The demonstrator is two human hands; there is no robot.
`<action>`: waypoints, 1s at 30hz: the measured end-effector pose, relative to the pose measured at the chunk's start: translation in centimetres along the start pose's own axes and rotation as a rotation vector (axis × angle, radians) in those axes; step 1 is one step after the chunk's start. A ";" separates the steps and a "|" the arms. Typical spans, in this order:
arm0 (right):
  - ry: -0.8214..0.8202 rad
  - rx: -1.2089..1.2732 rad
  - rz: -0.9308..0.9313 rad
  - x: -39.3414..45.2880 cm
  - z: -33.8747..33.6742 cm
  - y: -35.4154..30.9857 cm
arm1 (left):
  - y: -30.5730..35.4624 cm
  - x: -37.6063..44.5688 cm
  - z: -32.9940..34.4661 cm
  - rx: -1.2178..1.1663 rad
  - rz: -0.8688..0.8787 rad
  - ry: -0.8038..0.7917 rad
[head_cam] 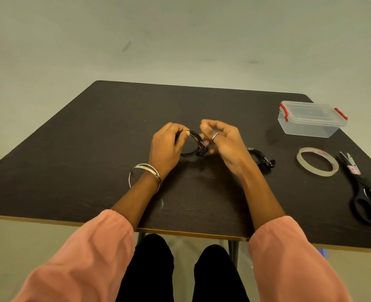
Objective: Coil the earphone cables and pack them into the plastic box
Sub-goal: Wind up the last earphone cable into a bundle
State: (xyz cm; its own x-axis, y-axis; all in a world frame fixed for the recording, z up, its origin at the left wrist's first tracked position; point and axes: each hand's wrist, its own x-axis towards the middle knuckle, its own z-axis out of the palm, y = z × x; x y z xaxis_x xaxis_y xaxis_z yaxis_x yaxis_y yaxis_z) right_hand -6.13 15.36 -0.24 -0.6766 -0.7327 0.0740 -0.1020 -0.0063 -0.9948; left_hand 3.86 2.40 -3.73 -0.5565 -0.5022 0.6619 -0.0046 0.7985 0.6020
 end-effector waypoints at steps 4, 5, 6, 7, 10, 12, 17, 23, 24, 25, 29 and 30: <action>-0.019 -0.254 -0.210 0.4 0.2 0.7 | 0.0 0.2 -0.1 -0.071 -0.173 -0.086; 0.007 -0.285 -0.235 0.6 0.1 0.8 | 0.0 0.3 0.0 -0.084 -0.211 -0.132; 0.026 -0.316 -0.250 0.7 -0.1 0.9 | 0.1 0.3 0.0 -0.096 -0.240 -0.175; 0.034 -0.344 -0.262 0.7 -0.2 1.0 | 0.1 0.4 0.1 -0.108 -0.265 -0.215; 0.035 -0.423 -0.300 0.6 -0.1 1.1 | 0.0 0.6 0.0 -0.130 -0.332 -0.334; 0.039 -0.455 -0.320 0.6 0.0 1.3 | -0.2 0.7 0.0 -0.113 -0.371 -0.414; 0.051 -0.648 -0.433 0.6 0.2 1.9 | -0.3 1.1 -0.5 -0.213 -0.451 -0.481; 0.043 -0.879 -0.651 0.6 0.2 2.2 | 0.6 1.2 -1.3 -0.317 -0.479 -0.503; 0.046 -0.900 -0.673 0.6 0.1 2.2 | 0.6 1.2 -1.2 -0.328 -0.483 -0.498; 0.045 -0.915 -0.688 0.6 0.1 2.3 | 0.7 1.2 -1.2 -0.343 -0.490 -0.493; 0.024 -0.925 -0.702 0.7 0.0 2.4 | 0.7 1.0 -1.2 -0.396 -0.521 -0.457; 0.021 -0.922 -0.704 0.7 0.0 2.3 | 0.7 1.0 -1.2 -0.404 -0.528 -0.449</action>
State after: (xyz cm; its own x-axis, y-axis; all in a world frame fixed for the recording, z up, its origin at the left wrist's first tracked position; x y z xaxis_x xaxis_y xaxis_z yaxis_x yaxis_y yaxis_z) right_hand -6.84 14.87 -2.50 -0.2699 -0.7527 0.6005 -0.9474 0.0963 -0.3052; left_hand 4.31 2.07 -2.10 -0.8461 -0.5304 0.0534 -0.1074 0.2677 0.9575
